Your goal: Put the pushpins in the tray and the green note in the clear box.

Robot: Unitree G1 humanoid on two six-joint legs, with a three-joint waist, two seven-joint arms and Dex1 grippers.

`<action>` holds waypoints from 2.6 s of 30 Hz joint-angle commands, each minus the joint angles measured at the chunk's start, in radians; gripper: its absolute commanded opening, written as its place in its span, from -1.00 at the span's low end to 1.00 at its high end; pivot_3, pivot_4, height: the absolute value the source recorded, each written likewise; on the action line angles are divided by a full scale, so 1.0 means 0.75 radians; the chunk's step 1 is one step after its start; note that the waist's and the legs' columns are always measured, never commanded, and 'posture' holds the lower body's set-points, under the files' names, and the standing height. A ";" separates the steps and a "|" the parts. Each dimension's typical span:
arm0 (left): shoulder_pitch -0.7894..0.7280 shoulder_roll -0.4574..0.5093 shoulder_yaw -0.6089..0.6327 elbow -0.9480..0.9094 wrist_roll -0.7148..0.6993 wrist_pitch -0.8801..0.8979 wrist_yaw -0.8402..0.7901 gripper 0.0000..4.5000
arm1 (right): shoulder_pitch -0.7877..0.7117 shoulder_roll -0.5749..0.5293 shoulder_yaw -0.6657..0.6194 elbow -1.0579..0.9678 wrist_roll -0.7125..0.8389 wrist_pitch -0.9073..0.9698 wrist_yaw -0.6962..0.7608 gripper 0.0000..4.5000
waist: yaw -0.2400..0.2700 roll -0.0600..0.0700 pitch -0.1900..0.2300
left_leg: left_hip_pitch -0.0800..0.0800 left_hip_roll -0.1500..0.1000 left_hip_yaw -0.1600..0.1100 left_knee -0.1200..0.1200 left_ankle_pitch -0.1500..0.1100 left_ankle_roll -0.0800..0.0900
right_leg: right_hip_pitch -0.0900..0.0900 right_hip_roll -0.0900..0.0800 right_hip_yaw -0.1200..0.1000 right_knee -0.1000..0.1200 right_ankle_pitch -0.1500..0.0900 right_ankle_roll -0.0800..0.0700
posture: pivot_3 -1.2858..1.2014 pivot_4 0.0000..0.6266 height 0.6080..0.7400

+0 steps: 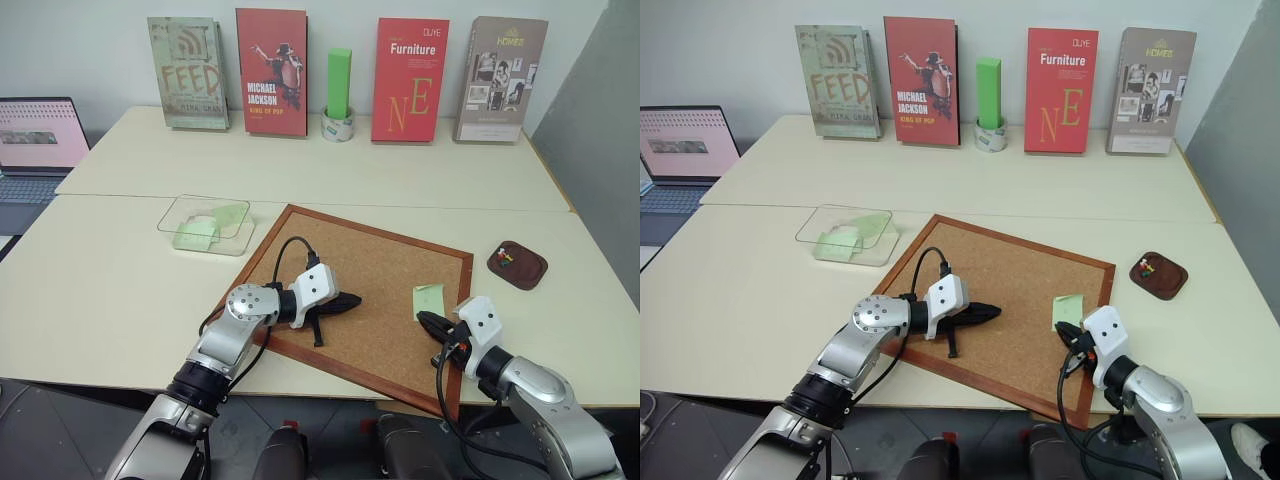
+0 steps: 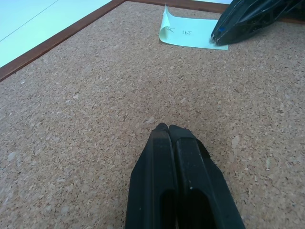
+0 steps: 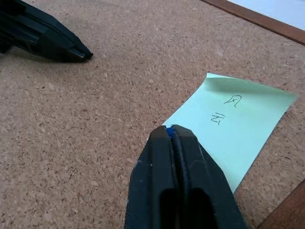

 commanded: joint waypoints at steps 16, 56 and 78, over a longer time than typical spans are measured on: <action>-0.016 0.025 0.041 -0.065 -0.042 0.098 -0.035 -1.00 | -0.339 -0.136 -0.134 -0.275 0.041 0.059 -0.003 -0.99 | -0.003 -0.001 0.000 | -0.005 0.000 -0.001 -0.002 0.000 0.000 | -0.004 0.001 -0.001 0.001 0.000 0.000 | 0.03 -0.52 1.00; -0.344 -0.328 0.420 -0.257 -0.766 1.013 0.305 0.40 | -0.649 -0.362 0.172 -0.013 -0.451 -0.504 0.268 -1.00 | 0.005 -0.004 0.003 | -0.011 -0.003 -0.004 0.000 0.000 0.000 | -0.007 0.000 -0.003 0.002 0.005 0.009 | 0.03 -0.52 1.00; -0.356 -0.361 0.395 -0.160 -0.721 0.907 0.312 -1.00 | -0.622 -0.313 0.178 -0.050 -0.489 -0.497 0.272 -1.00 | 0.006 -0.004 0.003 | -0.010 -0.003 -0.004 0.001 0.000 0.000 | -0.006 0.000 -0.003 0.003 0.006 0.009 | 0.03 -0.52 1.00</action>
